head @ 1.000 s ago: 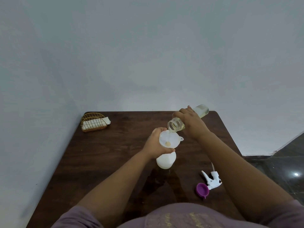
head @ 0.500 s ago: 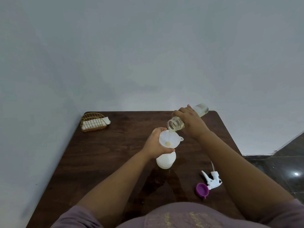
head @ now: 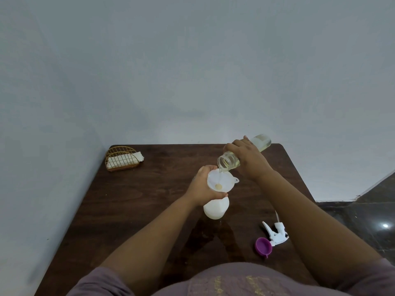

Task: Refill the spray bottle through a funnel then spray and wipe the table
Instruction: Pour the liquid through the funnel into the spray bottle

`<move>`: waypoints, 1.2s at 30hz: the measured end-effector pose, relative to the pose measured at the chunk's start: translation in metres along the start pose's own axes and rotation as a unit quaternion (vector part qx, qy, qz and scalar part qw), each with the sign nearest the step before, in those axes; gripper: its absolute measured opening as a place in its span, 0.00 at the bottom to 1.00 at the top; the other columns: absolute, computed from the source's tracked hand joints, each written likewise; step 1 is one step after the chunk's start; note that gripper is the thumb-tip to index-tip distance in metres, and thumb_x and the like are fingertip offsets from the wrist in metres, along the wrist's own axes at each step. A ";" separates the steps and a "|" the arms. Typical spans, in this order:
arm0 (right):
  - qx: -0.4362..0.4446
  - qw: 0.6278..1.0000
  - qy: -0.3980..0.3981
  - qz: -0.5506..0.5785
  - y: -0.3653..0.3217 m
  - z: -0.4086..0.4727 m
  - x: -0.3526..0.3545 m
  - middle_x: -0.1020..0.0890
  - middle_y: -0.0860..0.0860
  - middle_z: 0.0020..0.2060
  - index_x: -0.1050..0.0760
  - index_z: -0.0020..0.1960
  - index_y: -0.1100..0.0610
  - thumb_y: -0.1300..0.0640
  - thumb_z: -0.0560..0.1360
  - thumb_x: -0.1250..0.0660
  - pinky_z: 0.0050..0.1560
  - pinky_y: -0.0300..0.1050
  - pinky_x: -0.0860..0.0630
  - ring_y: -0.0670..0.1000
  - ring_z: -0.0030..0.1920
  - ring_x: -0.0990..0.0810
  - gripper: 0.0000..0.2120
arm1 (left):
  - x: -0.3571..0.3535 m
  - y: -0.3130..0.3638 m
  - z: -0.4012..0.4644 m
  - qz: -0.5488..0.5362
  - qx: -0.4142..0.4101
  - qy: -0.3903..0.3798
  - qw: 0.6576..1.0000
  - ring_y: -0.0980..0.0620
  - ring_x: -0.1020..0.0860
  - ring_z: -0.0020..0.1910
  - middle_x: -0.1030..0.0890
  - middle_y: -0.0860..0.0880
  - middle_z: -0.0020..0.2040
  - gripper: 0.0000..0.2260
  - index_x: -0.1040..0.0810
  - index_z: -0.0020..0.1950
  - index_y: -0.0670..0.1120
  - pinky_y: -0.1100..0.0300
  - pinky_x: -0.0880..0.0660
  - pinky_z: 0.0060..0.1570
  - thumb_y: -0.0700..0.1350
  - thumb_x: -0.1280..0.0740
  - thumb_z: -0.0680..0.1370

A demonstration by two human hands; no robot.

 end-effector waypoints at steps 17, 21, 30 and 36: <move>-0.006 1.000 0.001 0.007 -0.001 -0.001 0.001 0.23 0.52 0.42 0.25 0.53 0.54 0.68 0.63 0.28 0.69 0.55 0.38 0.54 0.46 0.24 0.20 | 0.001 0.002 -0.001 -0.005 0.001 0.003 1.000 0.51 0.28 0.61 0.30 0.52 0.65 0.37 0.33 0.68 0.51 0.54 0.25 0.57 0.49 0.19 0.64; -0.004 1.000 0.003 0.007 -0.002 0.000 0.002 0.23 0.52 0.41 0.25 0.53 0.54 0.68 0.63 0.28 0.68 0.55 0.36 0.54 0.45 0.24 0.21 | 0.001 0.003 -0.002 -0.007 0.000 0.003 1.000 0.51 0.28 0.61 0.30 0.52 0.65 0.36 0.33 0.68 0.51 0.55 0.26 0.57 0.49 0.19 0.64; -0.001 1.000 0.002 0.000 -0.002 0.000 0.002 0.23 0.51 0.41 0.25 0.52 0.53 0.68 0.63 0.28 0.66 0.55 0.35 0.54 0.45 0.24 0.20 | 0.001 0.002 -0.002 -0.006 0.003 0.003 1.000 0.51 0.29 0.61 0.30 0.52 0.65 0.37 0.33 0.68 0.51 0.56 0.26 0.56 0.49 0.19 0.64; 0.001 1.000 0.005 -0.004 -0.002 0.001 0.001 0.23 0.51 0.41 0.25 0.52 0.54 0.69 0.63 0.28 0.65 0.55 0.34 0.53 0.44 0.24 0.21 | 0.001 0.002 -0.002 -0.007 0.003 0.002 1.000 0.51 0.28 0.61 0.30 0.52 0.65 0.37 0.33 0.68 0.50 0.53 0.25 0.57 0.49 0.19 0.64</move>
Point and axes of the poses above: each hand's wrist, its own z-axis towards the middle knuckle, its own x-axis out of the back of the hand, y = z × x, the point moved 8 cm from there along z, towards the middle knuckle
